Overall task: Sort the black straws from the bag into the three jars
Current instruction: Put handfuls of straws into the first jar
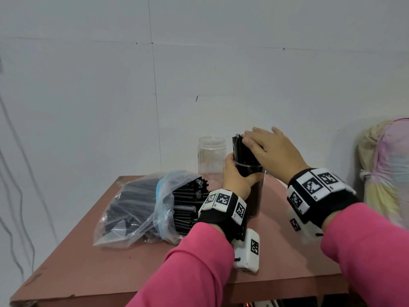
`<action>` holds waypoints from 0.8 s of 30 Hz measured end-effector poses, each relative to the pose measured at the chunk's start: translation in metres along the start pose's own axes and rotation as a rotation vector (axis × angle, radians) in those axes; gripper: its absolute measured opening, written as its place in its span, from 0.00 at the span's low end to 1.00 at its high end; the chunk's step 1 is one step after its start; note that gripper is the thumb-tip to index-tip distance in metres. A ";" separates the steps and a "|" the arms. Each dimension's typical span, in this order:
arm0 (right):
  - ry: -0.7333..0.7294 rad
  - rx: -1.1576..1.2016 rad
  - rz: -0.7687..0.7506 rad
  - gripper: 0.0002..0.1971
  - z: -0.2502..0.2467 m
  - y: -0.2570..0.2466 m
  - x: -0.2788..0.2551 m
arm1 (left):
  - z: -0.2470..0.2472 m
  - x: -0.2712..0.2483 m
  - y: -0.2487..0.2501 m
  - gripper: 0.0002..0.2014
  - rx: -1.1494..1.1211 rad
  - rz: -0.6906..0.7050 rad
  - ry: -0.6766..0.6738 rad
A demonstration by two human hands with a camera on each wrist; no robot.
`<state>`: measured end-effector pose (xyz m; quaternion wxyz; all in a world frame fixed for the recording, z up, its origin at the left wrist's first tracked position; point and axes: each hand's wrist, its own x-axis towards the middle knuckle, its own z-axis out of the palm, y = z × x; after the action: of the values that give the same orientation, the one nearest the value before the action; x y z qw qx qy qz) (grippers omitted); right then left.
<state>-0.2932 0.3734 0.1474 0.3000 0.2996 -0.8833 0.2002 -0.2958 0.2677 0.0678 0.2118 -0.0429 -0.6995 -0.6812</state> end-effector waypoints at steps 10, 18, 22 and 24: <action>-0.147 -0.041 0.109 0.25 -0.006 -0.004 -0.005 | -0.004 -0.017 0.019 0.57 0.043 -0.138 -0.009; 0.425 0.414 0.053 0.10 0.022 -0.044 -0.058 | -0.095 -0.068 0.076 0.30 0.055 -0.075 0.070; 0.097 0.763 0.301 0.07 0.053 -0.071 -0.086 | -0.149 -0.097 0.086 0.24 0.100 -0.023 0.164; -0.005 0.830 0.390 0.07 0.074 -0.082 -0.099 | -0.166 -0.105 0.076 0.22 0.175 -0.017 0.192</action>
<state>-0.2069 0.3144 0.0427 0.1090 0.2231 -0.7690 0.5890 -0.1343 0.1360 0.0989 0.2751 0.0471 -0.7331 -0.6202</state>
